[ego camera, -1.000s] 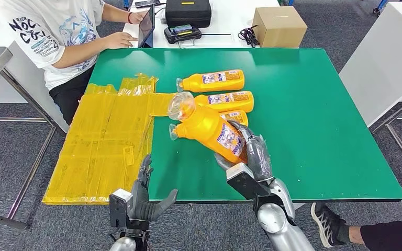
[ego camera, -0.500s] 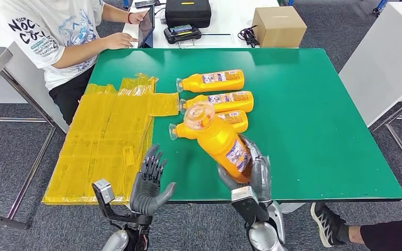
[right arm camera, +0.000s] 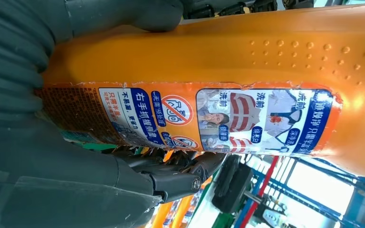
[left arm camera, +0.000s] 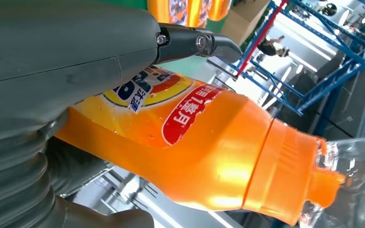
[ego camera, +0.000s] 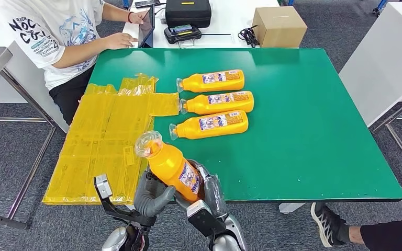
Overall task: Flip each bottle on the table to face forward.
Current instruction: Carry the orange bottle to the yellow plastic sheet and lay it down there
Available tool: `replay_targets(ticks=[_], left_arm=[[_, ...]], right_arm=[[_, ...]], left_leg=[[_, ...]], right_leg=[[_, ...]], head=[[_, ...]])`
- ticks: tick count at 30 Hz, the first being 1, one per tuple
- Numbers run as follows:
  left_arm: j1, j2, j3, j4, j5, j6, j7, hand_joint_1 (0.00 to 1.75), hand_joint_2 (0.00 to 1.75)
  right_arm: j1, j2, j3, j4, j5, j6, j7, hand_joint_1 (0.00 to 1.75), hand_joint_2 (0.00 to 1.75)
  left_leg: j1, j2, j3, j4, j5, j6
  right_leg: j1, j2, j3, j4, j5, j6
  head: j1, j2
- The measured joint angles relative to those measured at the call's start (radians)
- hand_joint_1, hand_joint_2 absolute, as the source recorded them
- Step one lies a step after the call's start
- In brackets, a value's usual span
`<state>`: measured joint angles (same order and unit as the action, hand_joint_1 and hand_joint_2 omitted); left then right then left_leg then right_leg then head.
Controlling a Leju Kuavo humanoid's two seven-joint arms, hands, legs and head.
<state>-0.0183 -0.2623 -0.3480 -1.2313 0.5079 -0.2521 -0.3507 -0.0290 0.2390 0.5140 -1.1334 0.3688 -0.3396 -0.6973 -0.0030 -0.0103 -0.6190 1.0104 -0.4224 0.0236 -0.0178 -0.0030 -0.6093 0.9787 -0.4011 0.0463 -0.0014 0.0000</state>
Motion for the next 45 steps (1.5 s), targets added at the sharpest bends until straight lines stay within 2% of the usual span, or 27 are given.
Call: replay_targets(ticks=[12,18,23,24,27,28,35,45], left_arm=[[-0.005,0.011,0.001,0.017,-0.105,0.093,-0.029,0.00,1.75],[-0.003,0.016,0.017,0.027,-0.122,0.105,-0.043,0.00,1.75],[0.001,0.018,0.044,0.029,-0.134,0.110,-0.087,0.00,1.75],[0.002,0.018,0.049,0.029,-0.135,0.111,-0.091,0.28,1.75],[0.003,0.019,0.060,0.029,-0.128,0.110,-0.098,1.57,1.75],[0.004,0.019,0.064,0.028,-0.122,0.106,-0.100,1.72,1.75],[0.016,0.019,0.099,0.021,-0.082,0.072,-0.103,1.75,1.75],[0.020,0.019,0.121,0.011,-0.066,0.070,-0.104,1.75,1.75]], right_arm=[[-0.035,0.015,0.032,0.057,0.014,0.038,0.008,1.75,1.75],[-0.073,0.015,0.064,0.105,0.037,0.062,0.023,1.75,1.75],[-0.112,0.015,0.095,0.154,0.057,0.099,0.032,1.75,1.75],[-0.118,0.015,0.101,0.162,0.060,0.104,0.033,1.75,1.75],[-0.129,0.015,0.116,0.179,0.062,0.113,0.035,1.75,1.75],[-0.133,0.015,0.120,0.185,0.063,0.117,0.037,1.75,1.75],[-0.165,0.015,0.138,0.229,0.078,0.143,0.045,1.75,1.75],[-0.182,0.018,0.154,0.253,0.089,0.157,0.048,1.75,1.75]], left_leg=[[0.000,0.000,0.000,0.000,0.000,0.000],[0.000,0.000,0.000,0.000,0.000,0.000],[0.000,0.001,0.000,0.000,0.000,0.000],[0.000,0.001,0.001,0.000,0.000,0.000],[0.000,0.001,0.000,0.000,0.000,0.000],[0.000,0.001,0.000,0.000,0.000,0.000],[0.000,0.002,0.001,0.000,0.000,0.000],[0.000,0.003,0.000,0.000,0.000,0.000]], right_leg=[[0.000,0.000,0.000,0.000,0.000,0.000],[0.000,0.000,0.000,0.000,0.000,0.000],[0.000,0.000,0.000,0.000,0.000,0.000],[0.000,0.001,-0.001,0.000,0.000,0.000],[0.000,0.001,-0.001,0.000,0.000,0.000],[0.000,0.001,-0.001,0.000,0.000,0.000],[0.000,0.002,-0.001,0.000,0.000,0.000],[0.000,0.002,-0.002,0.000,0.000,0.000]], head=[[0.000,0.000],[0.000,0.000],[0.000,0.000],[0.000,0.000],[0.000,0.000],[0.000,0.000],[0.000,0.000],[0.000,0.000]])
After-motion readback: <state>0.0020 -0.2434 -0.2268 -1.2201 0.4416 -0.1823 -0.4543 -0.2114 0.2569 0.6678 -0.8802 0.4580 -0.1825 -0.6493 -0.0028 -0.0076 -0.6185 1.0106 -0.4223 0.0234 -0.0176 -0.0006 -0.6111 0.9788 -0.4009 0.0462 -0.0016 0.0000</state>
